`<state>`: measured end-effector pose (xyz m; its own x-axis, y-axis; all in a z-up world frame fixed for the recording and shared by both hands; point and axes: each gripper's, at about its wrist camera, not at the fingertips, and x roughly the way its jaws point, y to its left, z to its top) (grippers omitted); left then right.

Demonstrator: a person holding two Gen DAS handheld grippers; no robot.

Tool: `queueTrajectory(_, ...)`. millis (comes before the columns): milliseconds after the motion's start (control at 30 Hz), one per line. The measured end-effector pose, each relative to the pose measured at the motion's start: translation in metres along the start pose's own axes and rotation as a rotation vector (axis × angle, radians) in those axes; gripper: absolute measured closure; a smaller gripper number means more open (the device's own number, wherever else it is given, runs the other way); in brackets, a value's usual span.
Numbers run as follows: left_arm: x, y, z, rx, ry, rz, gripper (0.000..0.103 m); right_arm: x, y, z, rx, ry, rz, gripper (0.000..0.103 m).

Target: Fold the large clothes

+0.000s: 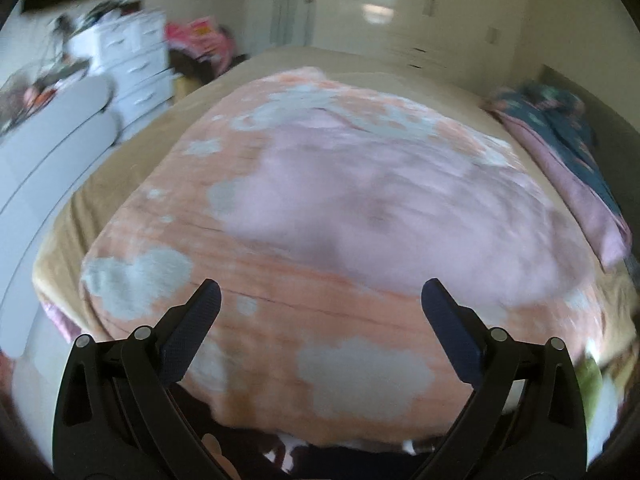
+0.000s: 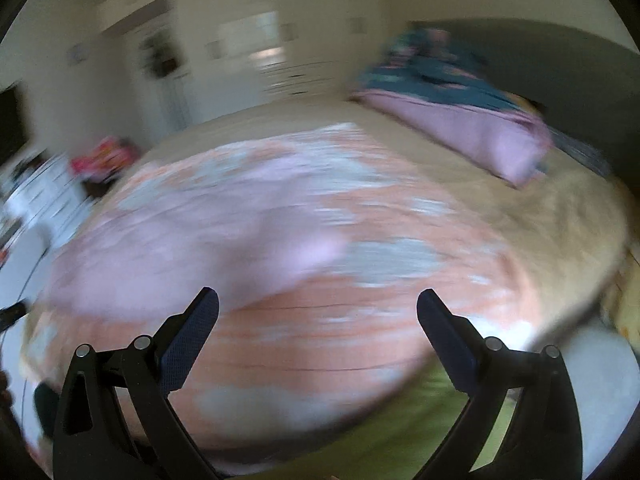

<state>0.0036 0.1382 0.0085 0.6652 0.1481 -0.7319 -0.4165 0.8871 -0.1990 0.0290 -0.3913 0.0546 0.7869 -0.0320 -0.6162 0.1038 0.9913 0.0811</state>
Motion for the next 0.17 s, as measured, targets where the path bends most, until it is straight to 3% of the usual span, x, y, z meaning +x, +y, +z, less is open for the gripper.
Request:
queueTrajectory(67,0.021,0.038,0.017,-0.070,0.016,0.048,0.009,0.013,-0.062,-0.003,0.089,0.003,-0.142,0.004)
queueTrajectory(167,0.057,0.106,0.045,-0.193,0.026,0.171,0.009,0.036,-0.173,-0.019,0.230,0.066,-0.437,0.004)
